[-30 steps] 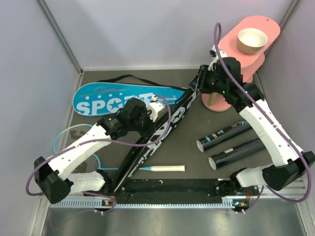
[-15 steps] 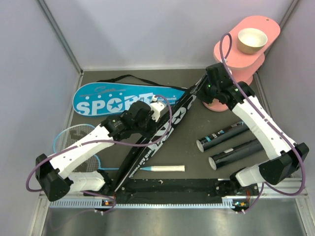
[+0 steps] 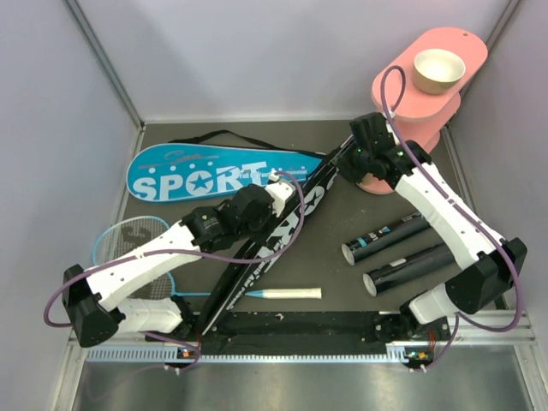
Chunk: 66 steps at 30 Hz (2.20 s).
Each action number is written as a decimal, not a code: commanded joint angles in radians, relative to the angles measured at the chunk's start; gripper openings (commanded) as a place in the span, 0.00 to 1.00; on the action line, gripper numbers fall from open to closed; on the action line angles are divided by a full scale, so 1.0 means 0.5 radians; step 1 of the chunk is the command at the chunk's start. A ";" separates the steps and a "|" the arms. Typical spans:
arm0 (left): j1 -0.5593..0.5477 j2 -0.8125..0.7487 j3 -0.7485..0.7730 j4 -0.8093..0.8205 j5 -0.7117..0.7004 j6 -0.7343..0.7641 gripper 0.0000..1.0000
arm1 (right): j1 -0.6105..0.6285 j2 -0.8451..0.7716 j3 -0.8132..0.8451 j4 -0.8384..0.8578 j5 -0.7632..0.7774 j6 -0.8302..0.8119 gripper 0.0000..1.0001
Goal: Pack up the badminton gear
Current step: Adjust the racket bag at the center of the board, then zip the racket bag at the center of the board.
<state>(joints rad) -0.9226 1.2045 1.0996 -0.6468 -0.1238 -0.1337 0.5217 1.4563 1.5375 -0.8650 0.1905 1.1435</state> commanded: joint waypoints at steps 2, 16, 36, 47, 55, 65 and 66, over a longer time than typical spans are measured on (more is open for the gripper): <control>-0.069 -0.041 0.025 0.137 -0.188 -0.030 0.00 | 0.024 0.054 0.106 -0.037 0.055 0.051 0.34; -0.198 -0.016 0.016 0.140 -0.384 -0.018 0.00 | 0.058 0.100 0.294 -0.172 0.152 -0.004 0.32; -0.410 0.051 0.034 0.140 -0.734 -0.012 0.00 | 0.058 0.321 0.499 -0.316 0.214 0.014 0.34; -0.493 0.085 0.031 0.134 -0.839 -0.009 0.00 | 0.058 0.444 0.594 -0.408 0.171 0.023 0.31; -0.496 0.088 0.034 0.134 -0.832 -0.006 0.00 | 0.058 0.478 0.594 -0.421 0.140 0.036 0.17; -0.496 0.119 0.016 0.143 -0.811 -0.058 0.00 | 0.089 0.373 0.502 -0.421 0.128 0.042 0.03; -0.499 0.122 0.013 0.152 -0.793 -0.055 0.00 | 0.095 0.364 0.496 -0.415 0.122 0.042 0.03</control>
<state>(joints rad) -1.1660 1.2598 1.0988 -0.6395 -0.5171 -0.1402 0.5423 1.6863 1.7889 -1.0603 0.2764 1.1564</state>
